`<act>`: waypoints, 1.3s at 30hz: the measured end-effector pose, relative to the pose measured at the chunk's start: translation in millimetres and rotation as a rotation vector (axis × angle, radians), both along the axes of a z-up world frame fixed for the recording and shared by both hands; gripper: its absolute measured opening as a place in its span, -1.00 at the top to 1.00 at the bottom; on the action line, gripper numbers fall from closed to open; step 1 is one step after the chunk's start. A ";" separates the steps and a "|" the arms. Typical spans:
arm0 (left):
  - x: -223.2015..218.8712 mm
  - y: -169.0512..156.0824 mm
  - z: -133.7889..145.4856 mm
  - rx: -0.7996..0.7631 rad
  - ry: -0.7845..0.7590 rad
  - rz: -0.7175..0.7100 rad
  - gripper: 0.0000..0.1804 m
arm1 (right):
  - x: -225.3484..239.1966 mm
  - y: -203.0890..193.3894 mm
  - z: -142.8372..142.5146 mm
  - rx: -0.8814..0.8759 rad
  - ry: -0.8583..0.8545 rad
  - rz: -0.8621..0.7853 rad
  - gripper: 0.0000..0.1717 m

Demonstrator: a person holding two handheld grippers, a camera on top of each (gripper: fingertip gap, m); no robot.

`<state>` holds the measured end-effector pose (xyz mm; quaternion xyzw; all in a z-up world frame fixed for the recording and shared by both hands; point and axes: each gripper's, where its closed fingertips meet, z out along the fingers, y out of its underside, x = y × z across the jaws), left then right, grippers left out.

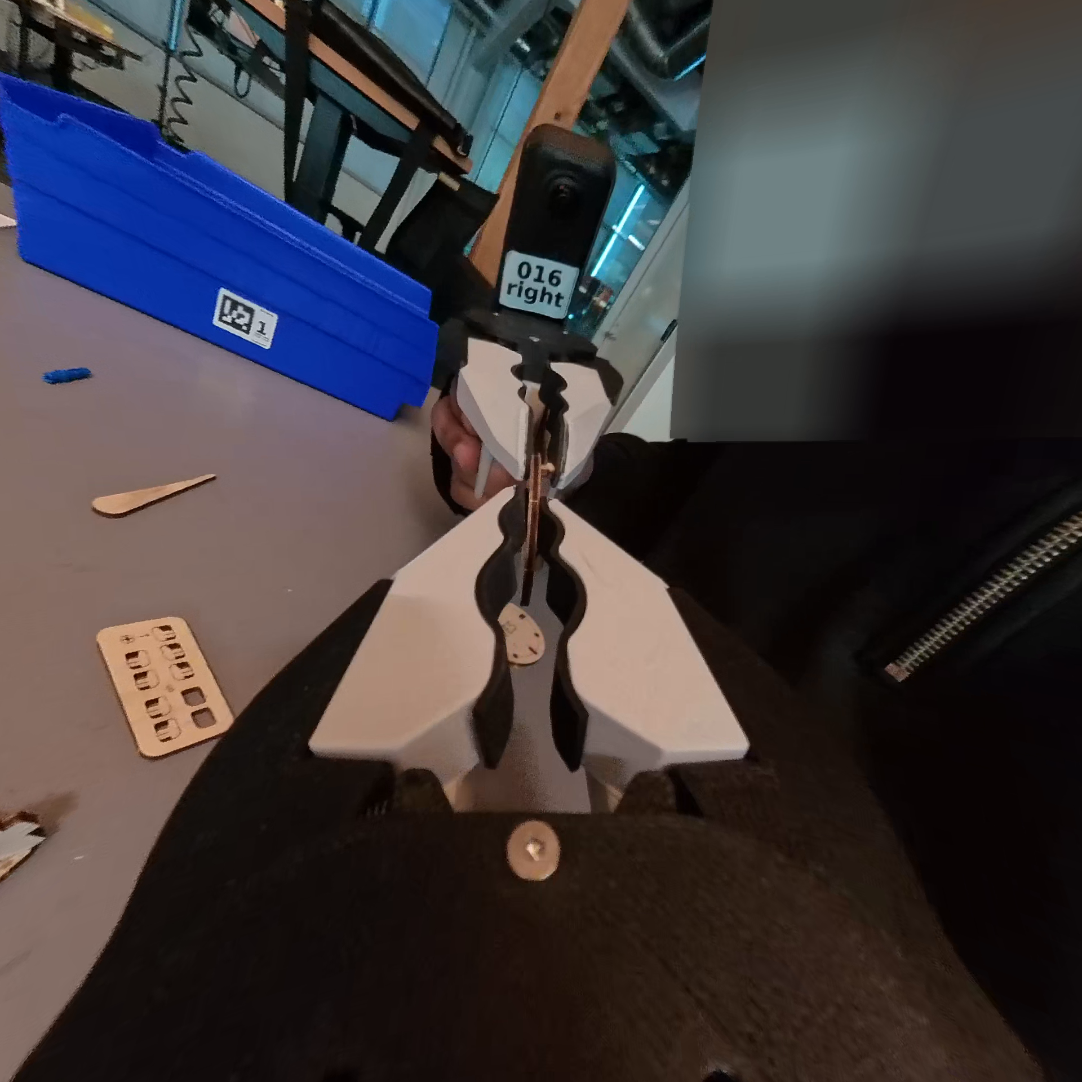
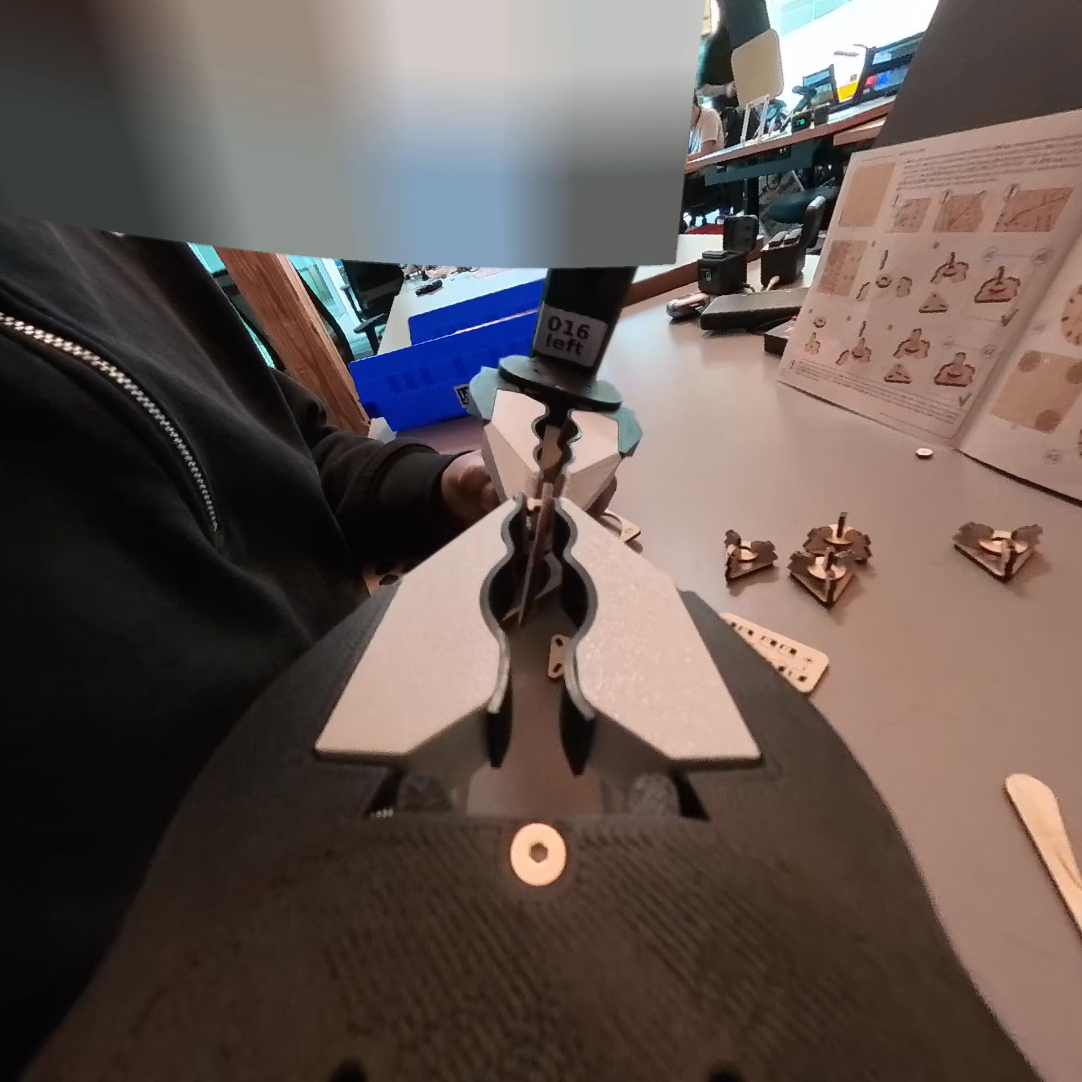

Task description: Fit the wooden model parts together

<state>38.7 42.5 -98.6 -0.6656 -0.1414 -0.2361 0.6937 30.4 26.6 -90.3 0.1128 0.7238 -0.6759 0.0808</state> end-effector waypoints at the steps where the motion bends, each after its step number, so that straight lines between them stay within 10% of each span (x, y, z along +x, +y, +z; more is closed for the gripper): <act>1: -0.3 0.6 -1.1 -0.012 0.012 0.009 1.00 | -0.2 0.4 -0.9 0.004 -0.002 -0.005 0.94; 39: -0.5 8.1 -7.9 -0.103 0.200 0.147 0.98 | -1.0 8.8 -7.4 0.040 0.000 -0.107 0.93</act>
